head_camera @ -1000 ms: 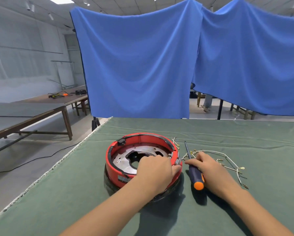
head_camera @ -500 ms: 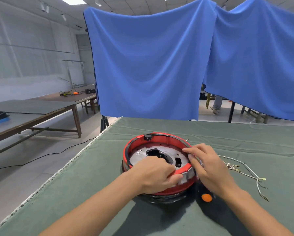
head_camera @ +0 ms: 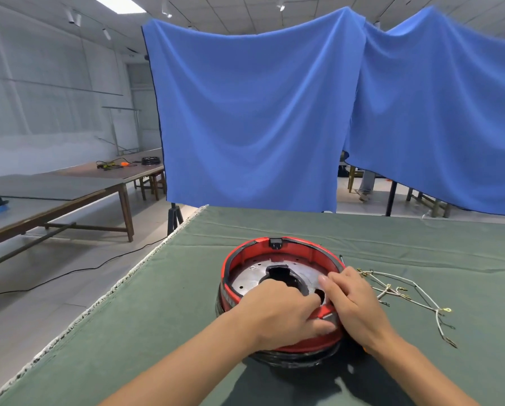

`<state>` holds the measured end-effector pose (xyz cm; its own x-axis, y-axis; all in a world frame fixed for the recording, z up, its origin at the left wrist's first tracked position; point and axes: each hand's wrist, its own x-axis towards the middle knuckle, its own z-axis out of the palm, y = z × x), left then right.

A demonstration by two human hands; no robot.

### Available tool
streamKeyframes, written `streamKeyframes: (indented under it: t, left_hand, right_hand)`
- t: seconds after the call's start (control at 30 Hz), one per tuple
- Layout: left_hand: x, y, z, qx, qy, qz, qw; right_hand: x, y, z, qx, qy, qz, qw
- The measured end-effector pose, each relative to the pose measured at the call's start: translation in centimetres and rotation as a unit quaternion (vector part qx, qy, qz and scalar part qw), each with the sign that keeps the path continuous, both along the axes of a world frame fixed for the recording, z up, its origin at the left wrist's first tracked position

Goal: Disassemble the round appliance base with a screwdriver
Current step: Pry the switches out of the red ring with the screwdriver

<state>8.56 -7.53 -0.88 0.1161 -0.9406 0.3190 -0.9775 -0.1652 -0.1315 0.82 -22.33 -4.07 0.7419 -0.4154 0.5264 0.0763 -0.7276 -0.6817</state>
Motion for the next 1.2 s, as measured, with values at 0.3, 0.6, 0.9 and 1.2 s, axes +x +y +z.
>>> streamKeyframes:
  t: [0.3, 0.6, 0.9, 1.2]
  left_hand:
    - [1.2, 0.7, 1.8, 0.004, 0.23, 0.041, 0.972]
    - [6.2, -3.3, 0.8, -0.121, 0.117, 0.214, 0.962]
    - [6.4, -3.1, 0.2, -0.111, 0.073, 0.191, 0.972]
    - [6.5, -2.9, 0.4, -0.167, 0.048, 0.28, 0.944]
  right_hand:
    - [-1.0, 0.9, 1.1, -0.111, 0.104, -0.034, 0.988]
    - [-0.6, 1.1, 5.4, -0.219, 0.24, -0.088, 0.942]
    - [4.1, 1.7, 5.6, -0.331, 0.222, -0.213, 0.892]
    - [8.5, 0.7, 4.4, -0.312, 0.236, -0.136, 0.91]
